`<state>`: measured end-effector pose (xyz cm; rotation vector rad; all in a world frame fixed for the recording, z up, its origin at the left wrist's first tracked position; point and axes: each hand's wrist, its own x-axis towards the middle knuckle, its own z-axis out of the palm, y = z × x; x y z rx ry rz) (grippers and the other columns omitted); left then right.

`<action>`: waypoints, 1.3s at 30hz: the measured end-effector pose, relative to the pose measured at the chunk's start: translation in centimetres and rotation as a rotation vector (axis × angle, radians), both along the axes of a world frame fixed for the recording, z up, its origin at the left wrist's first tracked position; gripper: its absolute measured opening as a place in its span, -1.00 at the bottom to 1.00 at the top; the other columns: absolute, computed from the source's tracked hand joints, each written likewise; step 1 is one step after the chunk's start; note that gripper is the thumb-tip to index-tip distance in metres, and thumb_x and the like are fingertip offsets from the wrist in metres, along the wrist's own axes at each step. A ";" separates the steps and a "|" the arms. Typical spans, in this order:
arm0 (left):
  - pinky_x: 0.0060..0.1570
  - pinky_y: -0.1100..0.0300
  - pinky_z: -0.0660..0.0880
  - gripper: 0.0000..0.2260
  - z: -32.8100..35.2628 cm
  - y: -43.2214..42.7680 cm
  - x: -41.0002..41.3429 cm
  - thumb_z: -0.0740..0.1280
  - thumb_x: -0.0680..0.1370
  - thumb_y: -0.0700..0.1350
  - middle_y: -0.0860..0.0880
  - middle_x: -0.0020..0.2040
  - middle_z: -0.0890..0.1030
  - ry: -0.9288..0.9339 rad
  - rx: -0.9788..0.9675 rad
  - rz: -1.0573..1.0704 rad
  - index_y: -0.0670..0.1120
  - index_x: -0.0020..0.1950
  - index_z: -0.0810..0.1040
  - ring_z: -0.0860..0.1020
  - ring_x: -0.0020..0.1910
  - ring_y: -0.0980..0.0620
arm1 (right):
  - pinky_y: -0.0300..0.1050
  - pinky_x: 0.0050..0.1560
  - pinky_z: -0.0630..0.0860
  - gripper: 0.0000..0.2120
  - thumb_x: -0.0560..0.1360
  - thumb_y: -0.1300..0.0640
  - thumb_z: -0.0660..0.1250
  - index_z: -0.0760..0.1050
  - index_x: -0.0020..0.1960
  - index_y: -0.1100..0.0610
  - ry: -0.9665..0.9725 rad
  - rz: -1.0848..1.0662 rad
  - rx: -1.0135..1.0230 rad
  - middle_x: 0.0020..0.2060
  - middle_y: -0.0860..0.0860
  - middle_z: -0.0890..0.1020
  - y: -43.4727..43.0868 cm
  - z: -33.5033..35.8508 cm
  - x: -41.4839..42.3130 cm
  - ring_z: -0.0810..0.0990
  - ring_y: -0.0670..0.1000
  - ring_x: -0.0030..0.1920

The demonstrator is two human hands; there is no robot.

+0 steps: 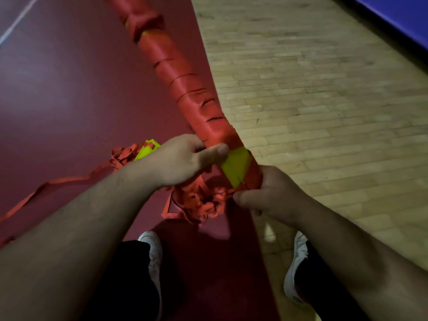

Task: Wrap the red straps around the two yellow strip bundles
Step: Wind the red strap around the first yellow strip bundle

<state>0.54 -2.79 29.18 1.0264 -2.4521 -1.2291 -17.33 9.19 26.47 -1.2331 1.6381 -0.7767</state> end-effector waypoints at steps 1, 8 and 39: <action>-0.45 0.42 0.29 -0.58 -0.3 -0.4 0.4 0.27 0.53 0.24 0.19 -0.56 0.43 -0.017 -0.015 -0.002 0.01 -0.42 0.47 0.38 -0.54 0.30 | -0.05 -0.34 0.47 -0.79 0.22 -0.02 0.50 0.56 -0.26 0.08 0.080 -0.035 -0.014 -0.47 -0.06 0.57 -0.1 0.1 -0.3 0.53 -0.08 -0.45; -0.04 0.30 0.49 -0.85 -2.4 -0.1 1.1 0.33 0.58 -0.15 0.09 -0.15 0.67 -0.005 0.081 -0.014 0.07 -0.10 0.64 0.61 -0.14 0.20 | -0.10 -0.37 0.42 -0.74 0.35 0.06 0.54 0.47 -0.33 0.10 0.264 -0.085 -0.029 -0.51 -0.08 0.50 -0.6 0.2 0.0 0.49 -0.05 -0.43; -0.34 0.21 0.51 -0.75 -4.8 -0.5 -0.1 0.22 0.65 -0.14 -0.03 -0.37 0.52 -0.174 0.403 0.598 -0.09 -0.23 0.45 0.50 -0.41 0.02 | -0.34 -0.42 0.34 -0.80 0.23 -0.06 0.46 0.46 -0.32 -0.02 0.255 -0.178 -0.222 -0.50 -0.20 0.56 -0.4 3.0 -2.9 0.49 -0.18 -0.46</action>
